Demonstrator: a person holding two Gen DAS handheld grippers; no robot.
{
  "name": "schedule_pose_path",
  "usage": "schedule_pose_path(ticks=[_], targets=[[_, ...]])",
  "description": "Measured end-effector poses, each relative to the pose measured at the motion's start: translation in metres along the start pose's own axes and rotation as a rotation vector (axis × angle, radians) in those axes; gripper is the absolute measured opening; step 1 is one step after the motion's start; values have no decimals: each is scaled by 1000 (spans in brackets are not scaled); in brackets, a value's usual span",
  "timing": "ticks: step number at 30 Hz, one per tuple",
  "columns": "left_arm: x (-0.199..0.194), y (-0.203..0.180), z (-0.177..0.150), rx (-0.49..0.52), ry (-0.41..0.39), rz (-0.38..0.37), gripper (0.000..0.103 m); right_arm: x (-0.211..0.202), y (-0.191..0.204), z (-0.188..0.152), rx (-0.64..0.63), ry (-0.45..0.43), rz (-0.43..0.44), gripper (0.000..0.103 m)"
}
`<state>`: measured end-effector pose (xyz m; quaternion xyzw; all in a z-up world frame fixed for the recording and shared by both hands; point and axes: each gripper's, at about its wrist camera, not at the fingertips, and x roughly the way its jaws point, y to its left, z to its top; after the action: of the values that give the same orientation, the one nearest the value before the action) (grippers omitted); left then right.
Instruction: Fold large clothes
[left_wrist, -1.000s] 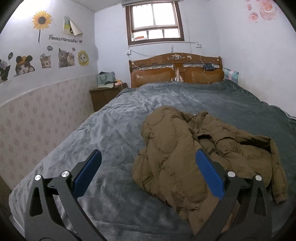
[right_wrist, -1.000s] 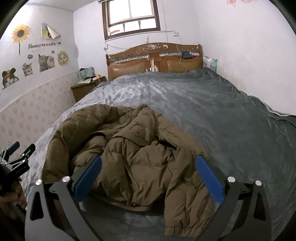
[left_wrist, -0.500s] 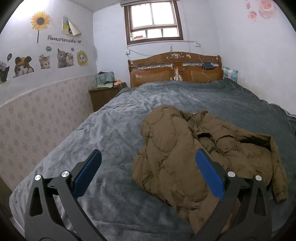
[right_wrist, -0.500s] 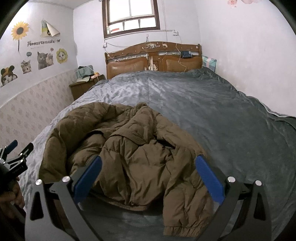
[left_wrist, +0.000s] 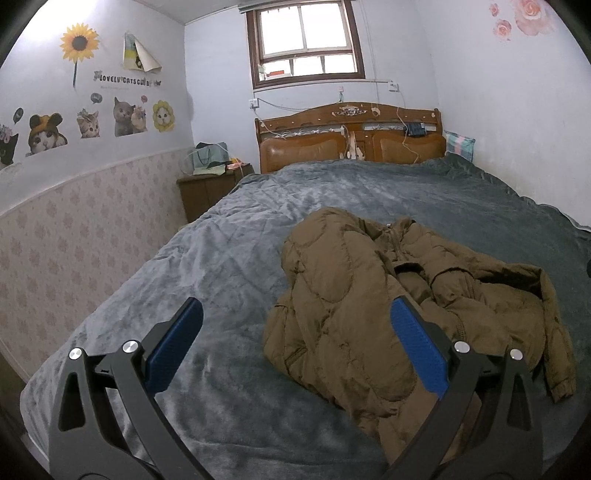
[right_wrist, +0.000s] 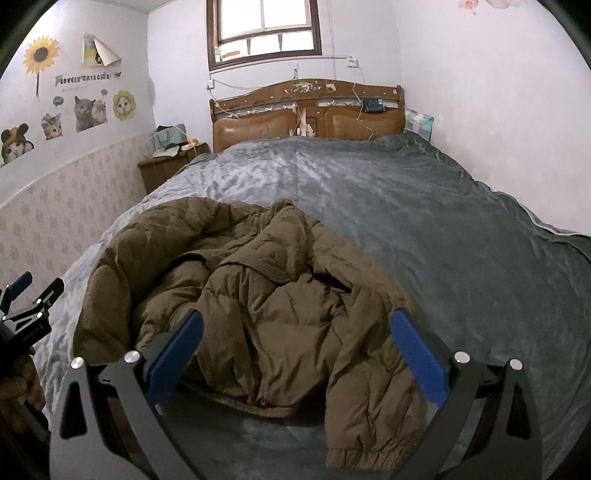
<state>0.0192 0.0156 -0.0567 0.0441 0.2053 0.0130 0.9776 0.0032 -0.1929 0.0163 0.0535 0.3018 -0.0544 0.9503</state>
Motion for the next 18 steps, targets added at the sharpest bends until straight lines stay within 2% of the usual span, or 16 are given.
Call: schedule_pose_path(ticks=[6, 10, 18], targets=[[0, 0, -1, 1, -7, 1, 100, -2, -7, -1, 27, -22, -2, 101], [0, -1, -1, 4, -9, 1, 100, -4, -3, -1, -26, -54, -46, 101], [-1, 0, -2, -14, -8, -1, 100, -3, -1, 0, -44, -14, -23, 101]])
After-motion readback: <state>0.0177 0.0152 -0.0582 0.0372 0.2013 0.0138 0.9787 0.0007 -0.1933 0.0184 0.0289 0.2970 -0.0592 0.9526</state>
